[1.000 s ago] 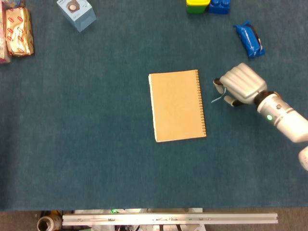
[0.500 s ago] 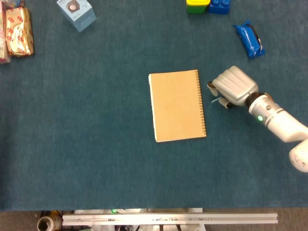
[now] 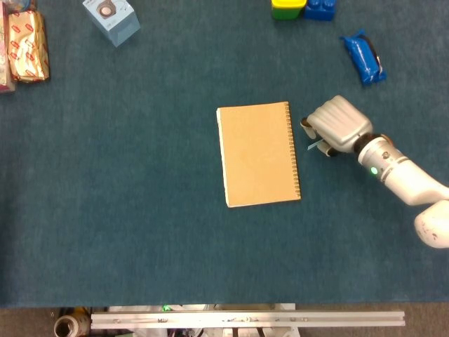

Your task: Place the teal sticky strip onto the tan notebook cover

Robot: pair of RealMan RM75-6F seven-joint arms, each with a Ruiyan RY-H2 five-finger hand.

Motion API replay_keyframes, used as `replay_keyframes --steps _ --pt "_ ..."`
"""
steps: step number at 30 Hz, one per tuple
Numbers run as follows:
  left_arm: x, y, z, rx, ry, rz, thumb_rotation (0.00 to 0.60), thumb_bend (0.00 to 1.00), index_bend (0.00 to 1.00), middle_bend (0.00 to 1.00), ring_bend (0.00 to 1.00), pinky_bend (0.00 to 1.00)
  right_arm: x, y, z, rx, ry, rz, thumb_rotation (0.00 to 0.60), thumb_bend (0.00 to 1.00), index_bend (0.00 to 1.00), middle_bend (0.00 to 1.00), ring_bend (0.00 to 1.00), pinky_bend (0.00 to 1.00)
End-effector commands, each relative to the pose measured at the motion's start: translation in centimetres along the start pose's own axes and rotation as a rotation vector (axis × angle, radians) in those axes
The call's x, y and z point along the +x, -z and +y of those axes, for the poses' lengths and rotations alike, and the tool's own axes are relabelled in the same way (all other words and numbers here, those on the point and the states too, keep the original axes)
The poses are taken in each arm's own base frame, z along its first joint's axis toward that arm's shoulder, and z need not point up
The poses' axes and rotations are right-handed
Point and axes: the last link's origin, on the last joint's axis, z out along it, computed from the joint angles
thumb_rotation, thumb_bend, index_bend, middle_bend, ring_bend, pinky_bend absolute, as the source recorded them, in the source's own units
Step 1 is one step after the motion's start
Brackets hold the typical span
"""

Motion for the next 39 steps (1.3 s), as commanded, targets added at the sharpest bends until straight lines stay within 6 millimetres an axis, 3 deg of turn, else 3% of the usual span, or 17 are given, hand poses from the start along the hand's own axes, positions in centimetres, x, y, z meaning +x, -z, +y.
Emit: replay_keyframes --steps 1,10,15,26,39 --pt "0.0 0.0 0.0 -0.001 0.0 0.0 0.6 0.24 0.02 0.12 0.14 0.09 0.0 0.0 0.0 0.0 -0.001 -0.001 0.6 0.32 0.54 1.0 1.0 1.0" --pt "0.0 0.1 -0.1 0.001 0.001 0.0 0.6 0.24 0.02 0.12 0.14 0.09 0.0 -0.2 -0.1 -0.002 -0.019 0.011 0.6 0.34 0.62 1.0 1.0 1.0" --pt "0.0 0.1 -0.1 0.004 0.0 0.001 0.6 0.24 0.02 0.12 0.14 0.09 1.1 0.0 -0.8 0.013 -0.112 0.053 0.6 0.34 0.62 1.0 1.0 1.0" --pt "0.3 0.4 -0.4 0.009 0.005 0.009 0.6 0.24 0.02 0.12 0.14 0.09 3.6 -2.0 -4.8 0.087 -0.466 0.087 0.6 0.34 0.62 1.0 1.0 1.0" --pt "0.3 0.8 -0.8 0.021 0.013 0.012 0.6 0.24 0.02 0.12 0.14 0.09 3.6 -4.2 -8.2 0.129 -0.709 -0.051 0.6 0.34 0.62 1.0 1.0 1.0"
